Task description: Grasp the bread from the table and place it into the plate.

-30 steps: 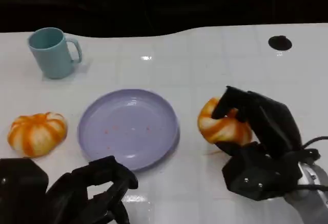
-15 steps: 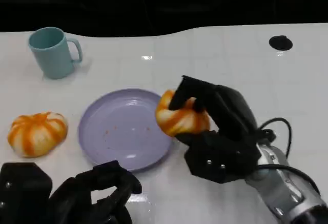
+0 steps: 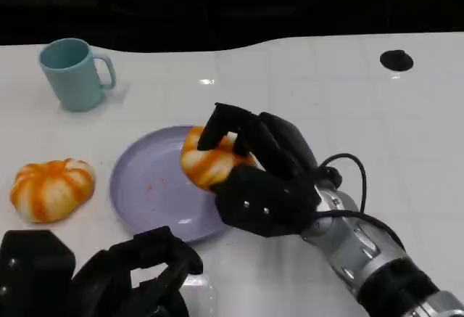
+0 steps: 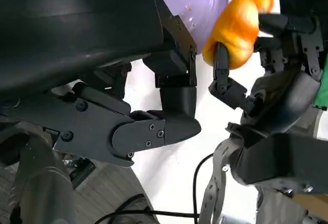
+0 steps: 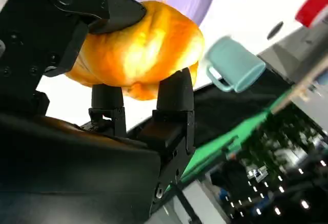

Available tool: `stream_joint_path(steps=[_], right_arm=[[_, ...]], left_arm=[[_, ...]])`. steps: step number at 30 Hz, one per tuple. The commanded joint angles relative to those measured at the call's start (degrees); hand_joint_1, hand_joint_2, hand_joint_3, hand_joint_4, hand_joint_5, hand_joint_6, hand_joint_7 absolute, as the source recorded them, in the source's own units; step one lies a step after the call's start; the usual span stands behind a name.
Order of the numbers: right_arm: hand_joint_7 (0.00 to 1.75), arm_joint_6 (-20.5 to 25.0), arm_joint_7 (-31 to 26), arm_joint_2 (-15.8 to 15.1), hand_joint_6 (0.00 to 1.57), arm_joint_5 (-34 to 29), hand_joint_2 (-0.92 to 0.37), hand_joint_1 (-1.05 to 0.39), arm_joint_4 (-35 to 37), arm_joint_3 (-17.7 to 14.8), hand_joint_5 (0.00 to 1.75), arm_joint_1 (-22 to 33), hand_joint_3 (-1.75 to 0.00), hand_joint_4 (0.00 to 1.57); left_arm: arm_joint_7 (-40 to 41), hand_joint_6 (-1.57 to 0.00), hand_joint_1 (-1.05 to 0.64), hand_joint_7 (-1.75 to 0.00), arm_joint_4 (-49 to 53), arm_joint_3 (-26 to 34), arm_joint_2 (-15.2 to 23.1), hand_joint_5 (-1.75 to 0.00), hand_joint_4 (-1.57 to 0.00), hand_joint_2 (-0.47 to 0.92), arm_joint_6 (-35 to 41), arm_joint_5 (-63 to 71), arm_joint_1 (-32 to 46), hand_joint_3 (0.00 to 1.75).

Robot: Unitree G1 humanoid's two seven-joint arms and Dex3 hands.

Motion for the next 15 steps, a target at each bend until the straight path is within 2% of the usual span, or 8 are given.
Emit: stream_joint_path(steps=[1, 2, 3, 4, 5, 10, 15], right_arm=[[0.51, 4.4, 5.8, 0.5, 0.74, 2.4, -0.69, -0.19, 0.1, -0.2, 1.19, -2.5, -0.67, 0.57], [0.33, 4.9, 6.8, 0.3, 0.72, 2.4, -0.79, -0.24, -0.4, 0.0, 0.88, -2.6, -0.44, 0.56], [0.24, 5.4, 7.4, 0.1, 0.72, 2.4, -0.85, -0.27, -0.8, 0.1, 0.70, -2.5, -0.30, 0.58], [0.18, 5.6, 8.8, -0.5, 0.73, 2.1, -0.88, -0.28, -1.4, 0.5, 0.59, -2.4, -0.22, 0.59], [0.09, 5.7, 10.1, -1.0, 0.63, 1.9, -0.91, -0.36, -1.9, 0.9, 0.44, -2.3, -0.20, 0.45], [0.00, 7.8, 15.0, -3.2, 0.34, 0.7, -0.92, -0.55, -6.7, 3.1, 0.22, -0.4, -0.27, 0.15], [0.00, 9.9, 18.3, -5.0, 0.25, 0.5, -0.92, -0.63, -12.2, 4.6, 0.19, 1.9, -0.31, 0.08]], left_arm=[[0.3, -0.62, -0.38, -1.45, 0.7, 0.6, 0.2, -1.75, -0.70, 0.89, -0.8, 0.0, 0.2, 0.60], [0.4, -0.62, -0.38, -1.45, 0.7, 0.5, 0.2, -1.75, -0.70, 0.89, -0.7, 0.1, 0.2, 0.60], [0.5, -0.62, -0.38, -1.45, 0.7, 0.5, 0.2, -1.75, -0.70, 0.89, -0.6, 0.1, 0.1, 0.60], [0.5, -0.62, -0.39, -1.45, 0.8, 0.4, 0.2, -1.75, -0.70, 0.88, -0.8, 0.3, 0.1, 0.60], [0.4, -0.62, -0.39, -1.45, 0.9, 0.2, 0.3, -1.75, -0.70, 0.88, -1.0, 0.5, 0.1, 0.60], [0.6, -0.61, -0.37, -1.47, 0.4, -0.3, 0.4, -1.75, -0.70, 0.89, -1.3, 0.9, 0.9, 0.62], [0.2, -0.60, -0.38, -1.50, 0.6, -0.5, 0.4, -1.75, -0.70, 0.88, -2.6, 0.8, 1.4, 0.63]])
